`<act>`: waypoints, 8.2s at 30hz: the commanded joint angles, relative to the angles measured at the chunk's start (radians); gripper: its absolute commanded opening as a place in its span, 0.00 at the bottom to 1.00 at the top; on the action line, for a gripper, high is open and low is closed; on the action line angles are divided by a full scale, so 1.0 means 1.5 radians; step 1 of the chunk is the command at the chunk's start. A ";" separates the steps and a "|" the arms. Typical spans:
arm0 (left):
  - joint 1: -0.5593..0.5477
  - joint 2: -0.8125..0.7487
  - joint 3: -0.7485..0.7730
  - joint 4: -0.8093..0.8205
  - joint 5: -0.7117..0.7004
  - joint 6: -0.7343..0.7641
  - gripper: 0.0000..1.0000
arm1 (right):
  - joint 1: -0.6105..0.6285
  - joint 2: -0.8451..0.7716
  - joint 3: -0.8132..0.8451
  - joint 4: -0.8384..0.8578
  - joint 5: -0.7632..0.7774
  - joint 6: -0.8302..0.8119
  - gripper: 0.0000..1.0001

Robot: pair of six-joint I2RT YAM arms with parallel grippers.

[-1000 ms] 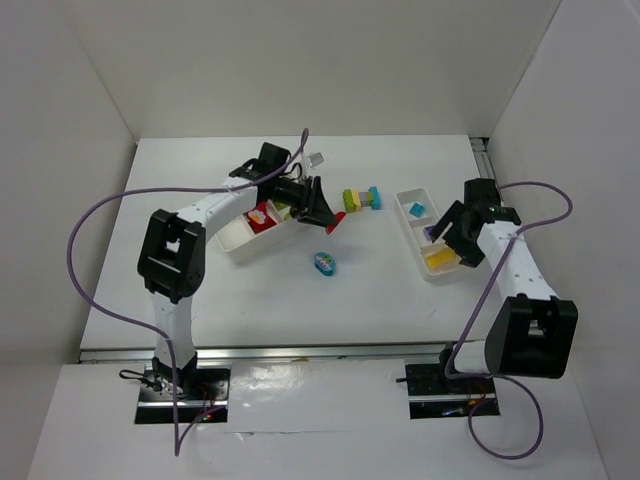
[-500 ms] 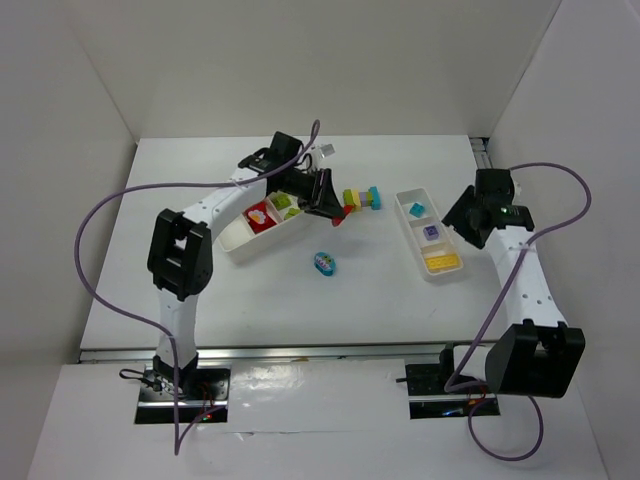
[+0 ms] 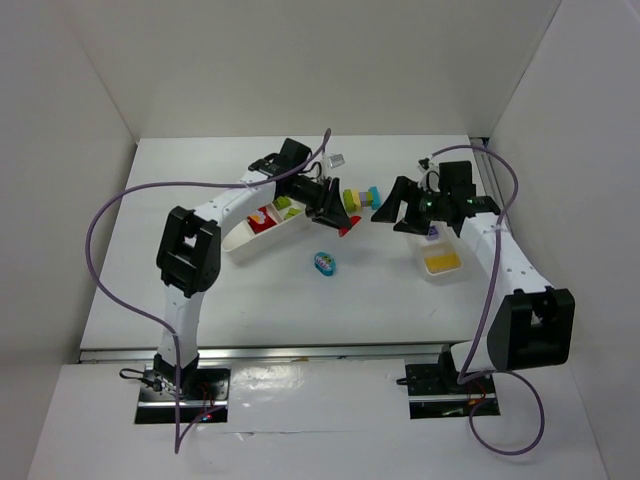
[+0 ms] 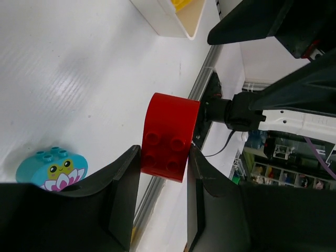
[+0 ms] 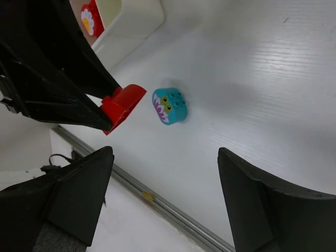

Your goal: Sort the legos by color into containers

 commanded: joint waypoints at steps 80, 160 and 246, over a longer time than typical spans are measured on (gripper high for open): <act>0.146 -0.246 -0.001 -0.180 -0.635 -0.082 0.90 | 0.442 0.387 0.180 0.038 0.449 -0.148 0.74; 0.116 -0.166 0.059 -0.193 -0.601 -0.045 0.87 | 0.168 0.529 0.477 -0.105 0.516 -0.092 0.58; 0.027 -0.013 0.033 0.105 -0.022 -0.165 0.79 | 0.223 0.036 0.061 0.072 0.445 -0.064 0.02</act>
